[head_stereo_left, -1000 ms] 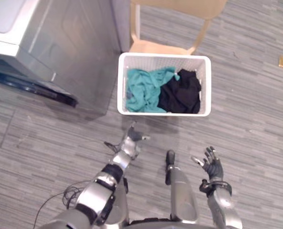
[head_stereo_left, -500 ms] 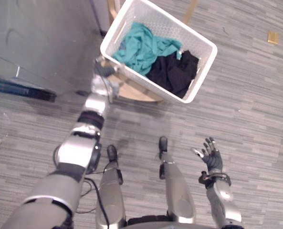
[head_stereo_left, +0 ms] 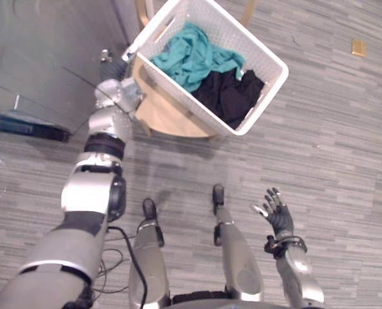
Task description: Pick up the laundry basket with both hands and put the clothes into the washing machine.
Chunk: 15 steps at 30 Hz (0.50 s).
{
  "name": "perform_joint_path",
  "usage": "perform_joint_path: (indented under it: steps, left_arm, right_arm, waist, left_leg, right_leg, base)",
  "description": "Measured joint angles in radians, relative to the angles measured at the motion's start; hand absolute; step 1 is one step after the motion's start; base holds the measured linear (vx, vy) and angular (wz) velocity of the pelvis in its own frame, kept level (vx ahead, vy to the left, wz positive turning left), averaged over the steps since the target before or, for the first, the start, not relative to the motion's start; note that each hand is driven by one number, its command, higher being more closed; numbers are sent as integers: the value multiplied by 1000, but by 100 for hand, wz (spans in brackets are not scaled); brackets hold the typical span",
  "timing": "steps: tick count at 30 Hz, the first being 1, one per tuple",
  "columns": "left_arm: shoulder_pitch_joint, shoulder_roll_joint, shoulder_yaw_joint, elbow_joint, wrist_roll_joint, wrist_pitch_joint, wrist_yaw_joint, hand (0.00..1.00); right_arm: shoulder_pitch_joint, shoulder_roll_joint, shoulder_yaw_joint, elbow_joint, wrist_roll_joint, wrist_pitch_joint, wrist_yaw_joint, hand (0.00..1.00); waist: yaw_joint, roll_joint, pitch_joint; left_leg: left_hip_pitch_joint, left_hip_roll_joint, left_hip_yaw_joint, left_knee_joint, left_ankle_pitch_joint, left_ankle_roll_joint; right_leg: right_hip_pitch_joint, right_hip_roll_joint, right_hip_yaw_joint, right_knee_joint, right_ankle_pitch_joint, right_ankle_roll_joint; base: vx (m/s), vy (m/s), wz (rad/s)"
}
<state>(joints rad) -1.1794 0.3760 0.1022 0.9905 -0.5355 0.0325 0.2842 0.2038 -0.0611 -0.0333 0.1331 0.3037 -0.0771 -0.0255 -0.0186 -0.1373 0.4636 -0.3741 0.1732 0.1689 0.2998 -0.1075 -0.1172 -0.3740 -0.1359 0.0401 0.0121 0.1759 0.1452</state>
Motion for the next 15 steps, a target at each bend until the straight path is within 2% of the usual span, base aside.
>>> perform_joint_path:
  steps: [4,7,9,12,13,15]
  left_arm:
    - [74,17,23,0,7,0,-2,0]
    - [143,45,23,-27,7,-18,-17,0]
    - [244,48,22,-129,7,-32,-21,0]
    - [479,27,21,-377,41,-72,-6,0]
    - [550,1,20,-451,59,-84,6,0]
    - [737,-100,17,-604,109,-105,17,0]
  right_arm:
    - [33,-1,0,3,-1,1,22,0]
    - [37,-1,0,16,-5,1,31,0]
    - [36,-1,0,40,-9,1,31,0]
    - [17,-6,-3,109,-42,0,30,0]
    - [6,-8,-7,139,-49,-1,30,0]
    - [-51,-30,-10,239,-73,0,29,0]
  waist:
    - [2,9,-77]
    - [2,19,-102]
    - [4,27,-128]
    - [15,51,-152]
    - [28,58,-155]
    - [64,76,-169]
  left_leg:
    - [-2,0,-5,-2,0,0]
    - [18,-4,-17,-6,0,0]
    - [18,-10,-30,-14,1,1]
    - [13,-20,-64,-23,9,2]
    - [13,-22,-77,-23,12,2]
    - [9,-40,-110,-47,32,4]
  right_leg:
    - [7,0,-4,-18,9,0]
    - [34,-3,-12,-23,8,0]
    - [39,-7,-19,-31,8,0]
    - [60,-14,-54,-41,7,0]
    - [68,-15,-67,-43,6,0]
    - [81,-30,-97,-49,3,3]
  base:
    - [-18,-5,2]
    - [-37,1,8]
    - [-44,1,15]
    - [-11,-1,30]
    - [-3,5,39]
    - [-5,17,50]
